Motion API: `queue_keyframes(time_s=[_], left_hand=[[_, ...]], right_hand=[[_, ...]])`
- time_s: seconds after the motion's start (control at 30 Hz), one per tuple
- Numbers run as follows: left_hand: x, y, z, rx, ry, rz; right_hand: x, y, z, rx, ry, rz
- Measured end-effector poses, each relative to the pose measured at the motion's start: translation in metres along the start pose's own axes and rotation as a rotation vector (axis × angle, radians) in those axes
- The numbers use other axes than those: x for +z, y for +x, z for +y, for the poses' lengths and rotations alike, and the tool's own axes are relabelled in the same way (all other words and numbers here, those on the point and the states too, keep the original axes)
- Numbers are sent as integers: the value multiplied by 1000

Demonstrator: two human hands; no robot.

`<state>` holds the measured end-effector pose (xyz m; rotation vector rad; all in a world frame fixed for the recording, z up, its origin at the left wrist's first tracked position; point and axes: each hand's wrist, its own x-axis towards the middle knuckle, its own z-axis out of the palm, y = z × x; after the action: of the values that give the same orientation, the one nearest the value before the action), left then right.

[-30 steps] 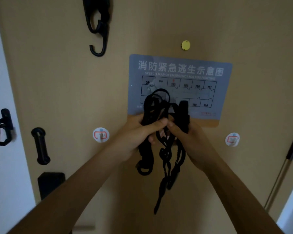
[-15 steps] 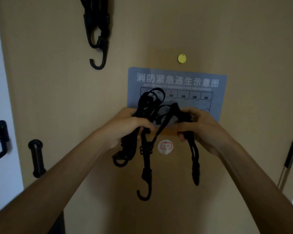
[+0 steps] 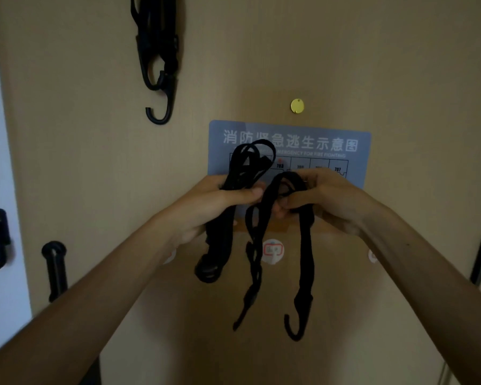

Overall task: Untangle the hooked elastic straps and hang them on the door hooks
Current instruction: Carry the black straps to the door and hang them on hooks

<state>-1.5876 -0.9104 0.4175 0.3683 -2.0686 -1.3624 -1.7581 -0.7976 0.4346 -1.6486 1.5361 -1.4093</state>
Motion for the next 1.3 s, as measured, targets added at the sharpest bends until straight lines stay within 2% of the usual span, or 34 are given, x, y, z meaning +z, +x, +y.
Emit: queue_keyframes(time_s=[0.17,0.3,0.37,0.47,0.57,0.67,0.77,0.93,1.1,1.17,1.3], left_hand=[[9,4,7,-12,-96,-94],[5,13,11,9,1,-143],[1,19,17,9,-26,-120],[-6,30,30,5,-102,-58],[-13,40,44,20,-158,-102],[-16,47,56,48,-77,-81],[-20,56,65,77,4,-104],[-28,66,82,146,257,-158],[-38,80,103,208,366,-158],[-40,88,116,239,363,-130],[-38,111,148,353,341,2]], right_hand=[[0,8,-4,-46,32,30],[-9,14,-15,-89,65,184],[-17,15,-19,-93,95,252],[-24,16,-21,-125,-30,227],[-29,17,-25,-135,-218,120],[-34,18,-30,-175,-426,24],[-39,23,-36,-272,-580,46],[-51,36,-48,-331,-516,68],[-63,44,-57,-311,-355,74],[-70,48,-65,-375,-397,105],[-94,68,-87,-550,-531,285]])
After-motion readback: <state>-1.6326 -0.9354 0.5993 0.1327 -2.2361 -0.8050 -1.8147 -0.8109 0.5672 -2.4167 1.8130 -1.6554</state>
